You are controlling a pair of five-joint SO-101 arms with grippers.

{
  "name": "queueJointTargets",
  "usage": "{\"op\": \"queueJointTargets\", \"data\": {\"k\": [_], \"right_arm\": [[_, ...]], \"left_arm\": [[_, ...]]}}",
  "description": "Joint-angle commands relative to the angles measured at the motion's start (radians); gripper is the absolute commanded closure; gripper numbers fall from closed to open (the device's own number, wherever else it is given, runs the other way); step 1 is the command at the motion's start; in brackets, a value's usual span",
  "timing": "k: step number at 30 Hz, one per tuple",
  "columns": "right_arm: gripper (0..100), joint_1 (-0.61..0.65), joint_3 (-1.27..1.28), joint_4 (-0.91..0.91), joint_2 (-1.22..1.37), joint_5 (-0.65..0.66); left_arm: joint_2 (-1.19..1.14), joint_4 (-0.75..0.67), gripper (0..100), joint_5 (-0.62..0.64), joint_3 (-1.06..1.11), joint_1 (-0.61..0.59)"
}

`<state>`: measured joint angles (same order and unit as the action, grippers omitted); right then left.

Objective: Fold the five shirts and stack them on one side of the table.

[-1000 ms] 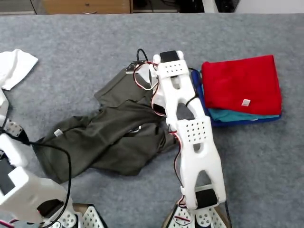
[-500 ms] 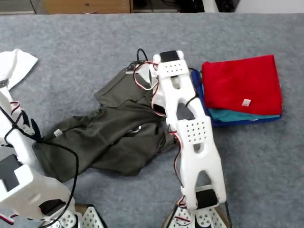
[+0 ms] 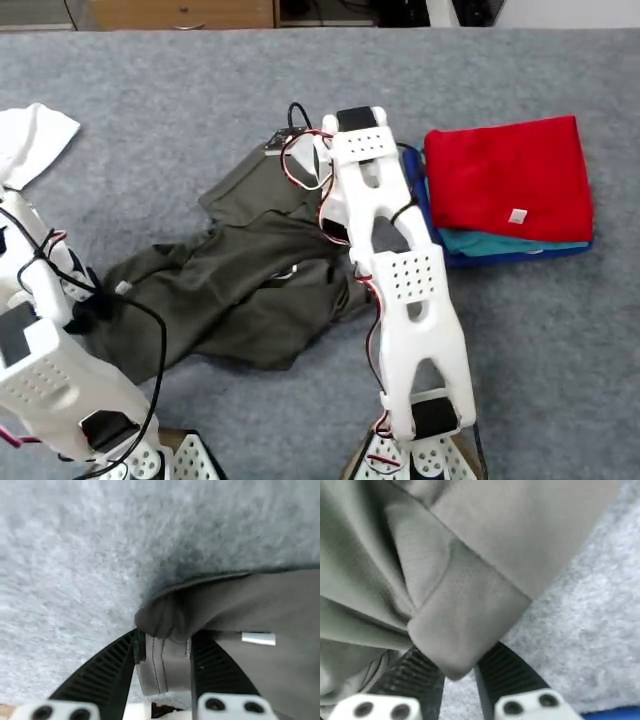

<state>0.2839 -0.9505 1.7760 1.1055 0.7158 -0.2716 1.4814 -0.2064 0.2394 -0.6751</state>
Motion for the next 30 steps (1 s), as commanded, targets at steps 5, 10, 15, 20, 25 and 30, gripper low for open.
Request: {"op": "queueJointTargets", "data": {"k": [5, 10, 15, 20, 25, 30], "right_arm": [[97.7, 0.002, -0.036, 0.009, 0.01, 0.006], [97.7, 0.002, -0.036, 0.009, 0.01, 0.006], [97.7, 0.002, -0.036, 0.009, 0.01, 0.006], [97.7, 0.002, -0.036, 0.009, 0.01, 0.006], [97.7, 0.002, -0.036, 0.009, 0.01, 0.006], [97.7, 0.002, -0.036, 0.009, 0.01, 0.006]], "left_arm": [[0.001, -0.006, 85, 0.002, -0.092, -0.044], [-0.001, -0.009, 86, -0.02, -0.091, -0.044], [-0.001, -0.028, 86, -0.06, -0.091, -0.048], [-0.001, -0.06, 85, -0.137, -0.077, -0.055], [-0.001, -0.1, 85, -0.189, -0.035, -0.057], [-0.001, -0.129, 85, -0.196, -0.02, -0.057]]}}
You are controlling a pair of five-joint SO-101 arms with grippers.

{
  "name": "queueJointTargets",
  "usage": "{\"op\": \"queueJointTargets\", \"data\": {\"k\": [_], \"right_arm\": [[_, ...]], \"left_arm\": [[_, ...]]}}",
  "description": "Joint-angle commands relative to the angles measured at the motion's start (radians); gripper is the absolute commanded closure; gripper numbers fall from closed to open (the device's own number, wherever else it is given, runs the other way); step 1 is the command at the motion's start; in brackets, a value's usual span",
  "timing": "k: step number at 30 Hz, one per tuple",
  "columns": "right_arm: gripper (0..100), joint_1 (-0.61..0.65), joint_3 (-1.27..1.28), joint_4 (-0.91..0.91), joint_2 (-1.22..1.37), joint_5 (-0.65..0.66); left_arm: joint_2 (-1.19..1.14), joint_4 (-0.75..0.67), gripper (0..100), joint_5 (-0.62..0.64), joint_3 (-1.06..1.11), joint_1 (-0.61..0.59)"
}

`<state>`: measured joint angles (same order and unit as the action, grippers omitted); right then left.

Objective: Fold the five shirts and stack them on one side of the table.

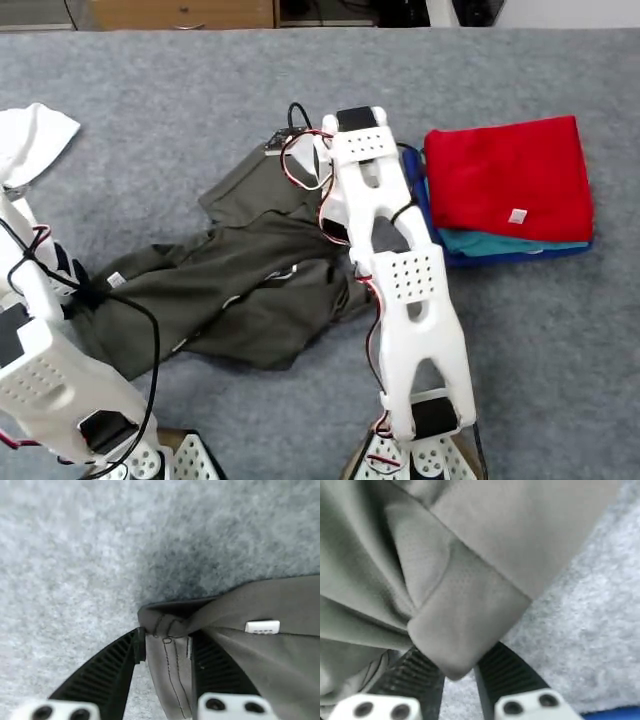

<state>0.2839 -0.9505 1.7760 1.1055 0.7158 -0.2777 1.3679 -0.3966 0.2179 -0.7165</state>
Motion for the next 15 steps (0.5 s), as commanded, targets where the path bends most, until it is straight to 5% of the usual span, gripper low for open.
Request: {"op": "queueJointTargets", "data": {"k": [1, 15], "right_arm": [[97.7, 0.002, -0.036, 0.009, 0.01, 0.006], [97.7, 0.002, -0.036, 0.009, 0.01, 0.006]], "left_arm": [[0.004, -0.015, 85, -0.006, 0.002, -0.015], [-0.13, -0.049, 96, 0.052, -0.038, -0.009]]}}
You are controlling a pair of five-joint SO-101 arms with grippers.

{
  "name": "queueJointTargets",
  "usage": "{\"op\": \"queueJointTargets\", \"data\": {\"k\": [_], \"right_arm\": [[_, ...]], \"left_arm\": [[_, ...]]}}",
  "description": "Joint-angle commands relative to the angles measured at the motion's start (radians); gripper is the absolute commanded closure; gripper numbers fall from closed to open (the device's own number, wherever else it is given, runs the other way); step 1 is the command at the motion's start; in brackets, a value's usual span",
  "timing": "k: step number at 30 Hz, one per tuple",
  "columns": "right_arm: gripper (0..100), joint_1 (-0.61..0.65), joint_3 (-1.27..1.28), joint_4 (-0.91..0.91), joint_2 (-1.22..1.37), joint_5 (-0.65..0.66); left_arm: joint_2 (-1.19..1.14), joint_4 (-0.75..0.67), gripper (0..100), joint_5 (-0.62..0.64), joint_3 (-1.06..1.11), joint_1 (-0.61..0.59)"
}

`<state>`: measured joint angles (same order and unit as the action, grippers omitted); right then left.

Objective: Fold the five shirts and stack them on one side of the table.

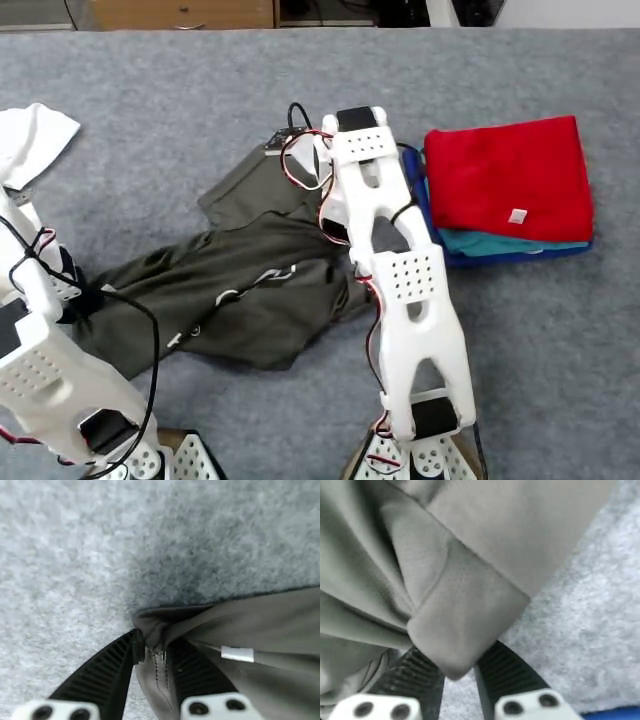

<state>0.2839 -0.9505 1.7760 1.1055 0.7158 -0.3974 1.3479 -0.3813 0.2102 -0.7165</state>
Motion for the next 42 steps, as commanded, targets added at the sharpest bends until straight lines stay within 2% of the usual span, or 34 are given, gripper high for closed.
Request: {"op": "queueJointTargets", "data": {"k": [1, 10, 14, 20, 25, 29, 33, 38, 42], "right_arm": [[97.7, 0.002, -0.036, 0.009, 0.01, 0.006], [97.7, 0.001, -0.042, 0.009, 0.012, 0.006], [97.7, 0.001, -0.044, 0.006, 0.013, 0.006], [97.9, 0.001, -0.044, 0.006, 0.01, 0.011], [98.0, 0.001, -0.042, 0.011, 0.007, 0.029], [99.6, 0.004, -0.045, 0.011, 0.007, -0.021], [99.6, 0.002, -0.008, 0.012, -0.013, -0.072], [99.6, 0.008, 0.236, 0.012, -0.186, -0.08], [99.5, 0.045, 0.429, -0.002, -0.355, -0.095]], "left_arm": [[-0.01, -0.026, 96, 0.043, -0.044, -0.009], [-0.008, 0.114, 96, 0.046, -0.213, 0.081], [-0.008, 0.187, 96, 0.103, -0.327, 0.087], [0.002, 0.361, 96, 0.084, -0.519, 0.068], [0.128, 0.379, 96, 0.009, -0.559, 0.054], [0.242, 0.379, 96, -0.048, -0.477, 0.051], [0.348, 0.37, 96, -0.069, -0.359, -0.021], [0.519, 0.218, 97, -0.137, -0.126, -0.147], [0.746, 0.104, 98, -0.219, 0.138, -0.18]]}}
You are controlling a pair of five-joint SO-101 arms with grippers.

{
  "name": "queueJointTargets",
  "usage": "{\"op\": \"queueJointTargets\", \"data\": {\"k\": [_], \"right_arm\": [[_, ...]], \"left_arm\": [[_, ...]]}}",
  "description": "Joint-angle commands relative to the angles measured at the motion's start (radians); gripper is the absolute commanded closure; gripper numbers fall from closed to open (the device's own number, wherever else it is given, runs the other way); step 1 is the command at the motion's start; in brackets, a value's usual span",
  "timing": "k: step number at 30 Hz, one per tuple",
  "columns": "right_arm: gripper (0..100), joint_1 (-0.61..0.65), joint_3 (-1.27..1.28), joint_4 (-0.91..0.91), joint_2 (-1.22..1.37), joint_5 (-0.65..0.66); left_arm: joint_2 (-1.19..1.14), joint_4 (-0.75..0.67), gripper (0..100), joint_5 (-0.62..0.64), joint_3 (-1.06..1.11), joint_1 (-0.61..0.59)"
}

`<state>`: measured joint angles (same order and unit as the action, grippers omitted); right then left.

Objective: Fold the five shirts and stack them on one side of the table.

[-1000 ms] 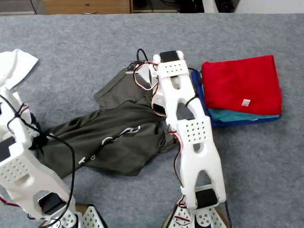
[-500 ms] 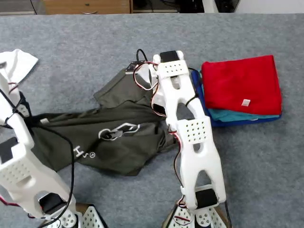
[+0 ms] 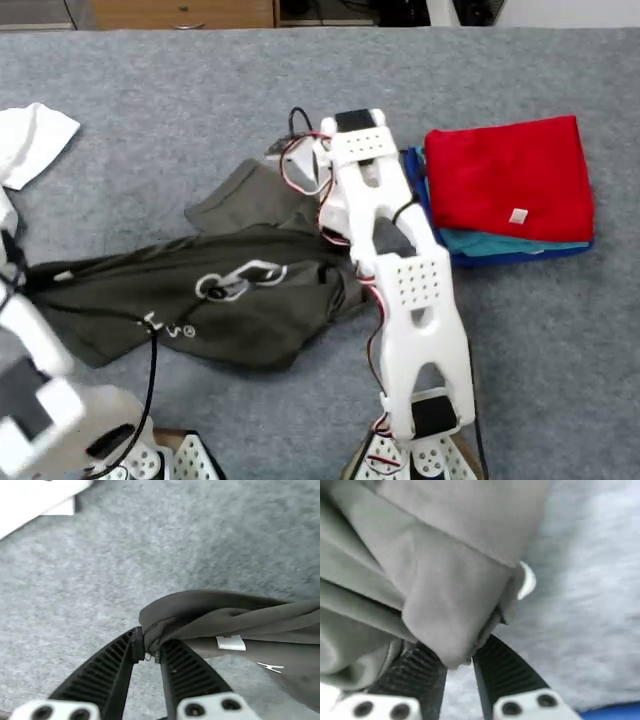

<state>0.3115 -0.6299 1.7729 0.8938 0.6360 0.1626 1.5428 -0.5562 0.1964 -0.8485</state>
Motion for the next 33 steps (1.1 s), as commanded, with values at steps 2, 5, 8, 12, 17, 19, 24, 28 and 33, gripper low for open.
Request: {"op": "queueJointTargets", "data": {"k": [2, 5, 8, 12, 17, 19, 24, 28, 33], "right_arm": [[99.5, 0.024, 0.176, -0.009, -0.202, -0.023], [99.5, 0.022, 0.263, -0.006, -0.269, -0.037], [99.5, 0.016, 0.374, -0.014, -0.331, -0.037], [99.5, 0.012, 0.549, -0.068, -0.42, -0.038], [99.5, 0.012, 0.805, -0.186, -0.562, -0.035], [99.4, 0.012, 0.906, -0.226, -0.611, -0.021], [94.2, 0.007, 1.053, -0.347, -0.704, -0.017], [75.9, 0.005, 1.038, -0.328, -0.76, -0.014], [72.5, 0.007, 0.862, -0.106, -0.834, 0.028]], "left_arm": [[0.311, -0.163, 98, -0.031, 0.279, -0.048], [0.475, -0.227, 98, 0.003, 0.427, -0.04], [0.591, -0.241, 98, 0.009, 0.528, -0.023], [0.661, -0.232, 98, 0.017, 0.623, 0.012], [0.684, -0.232, 98, 0.015, 0.675, 0.014], [0.679, -0.232, 98, 0.008, 0.681, 0.012], [0.688, -0.241, 98, 0.008, 0.684, 0.015], [0.688, -0.233, 98, -0.031, 0.632, 0.012], [0.688, -0.233, 98, -0.051, 0.601, 0.009]]}}
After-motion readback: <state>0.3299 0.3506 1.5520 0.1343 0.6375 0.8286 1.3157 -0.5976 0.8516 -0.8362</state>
